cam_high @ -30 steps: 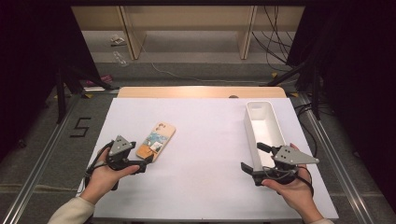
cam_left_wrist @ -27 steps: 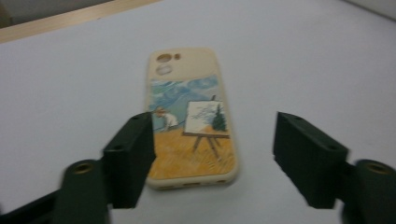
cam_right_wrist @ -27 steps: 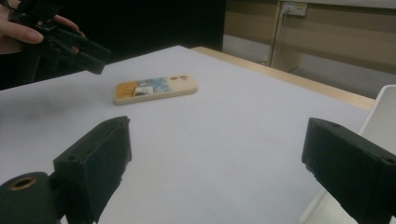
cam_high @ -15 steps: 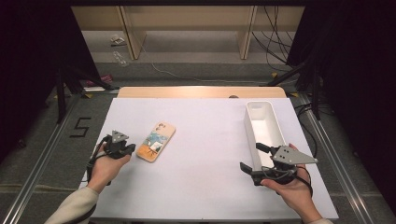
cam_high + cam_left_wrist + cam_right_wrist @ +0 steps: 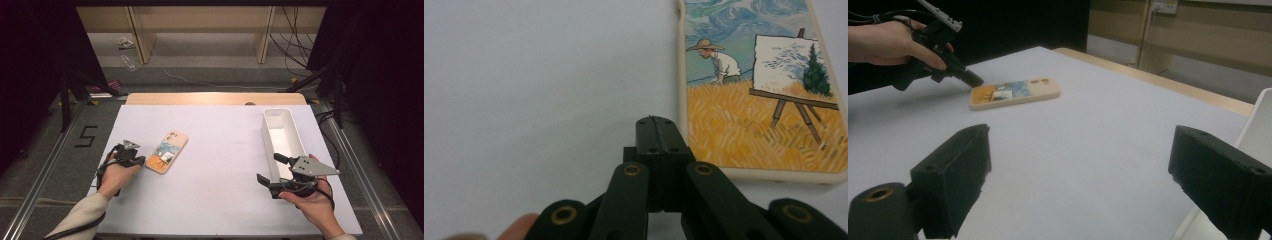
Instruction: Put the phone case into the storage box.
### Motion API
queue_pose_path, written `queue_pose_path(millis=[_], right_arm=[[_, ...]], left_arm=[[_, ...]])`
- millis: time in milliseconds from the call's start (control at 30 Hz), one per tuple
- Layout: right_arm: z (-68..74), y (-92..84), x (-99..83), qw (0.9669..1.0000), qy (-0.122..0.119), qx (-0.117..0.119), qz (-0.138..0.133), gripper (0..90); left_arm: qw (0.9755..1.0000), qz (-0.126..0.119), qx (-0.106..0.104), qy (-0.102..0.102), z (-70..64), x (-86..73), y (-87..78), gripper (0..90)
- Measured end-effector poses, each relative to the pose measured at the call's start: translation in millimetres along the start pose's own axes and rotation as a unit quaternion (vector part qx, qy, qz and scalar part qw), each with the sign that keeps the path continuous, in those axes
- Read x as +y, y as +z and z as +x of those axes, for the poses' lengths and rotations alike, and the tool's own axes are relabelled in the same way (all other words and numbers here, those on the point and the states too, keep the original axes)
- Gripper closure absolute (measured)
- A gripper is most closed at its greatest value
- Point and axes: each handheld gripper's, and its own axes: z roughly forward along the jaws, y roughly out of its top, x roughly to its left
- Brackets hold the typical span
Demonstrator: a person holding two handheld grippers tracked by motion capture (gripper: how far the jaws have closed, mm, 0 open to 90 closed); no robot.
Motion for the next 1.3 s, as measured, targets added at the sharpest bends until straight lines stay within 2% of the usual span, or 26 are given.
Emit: queue_pose_path(millis=[300, 600, 1100, 1300], right_arm=[[-0.2, 0.4, -0.5, 1.0000, 0.000, 0.000, 0.001, 11.1], [-0.2, 0.2, -0.5, 1.0000, 0.001, 0.000, 0.002, 11.1], [-0.2, 0.0, -0.5, 1.0000, 0.000, -0.001, 0.002, 11.3], [-0.3, 0.2, -0.7, 1.0000, 0.000, -0.001, 0.001, 11.3]], left_arm=[[0.9999, 0.005, -0.011, 0.004, -3.5, 0.3, -1.2, 89.7], [0.9994, 0.016, -0.025, 0.020, -11.0, -0.4, -4.2, 89.7], [0.9988, 0.024, -0.034, 0.025, -15.0, -0.7, -6.0, 89.7], [0.9989, 0.023, -0.037, 0.020, -14.5, -1.2, -6.2, 89.3]])
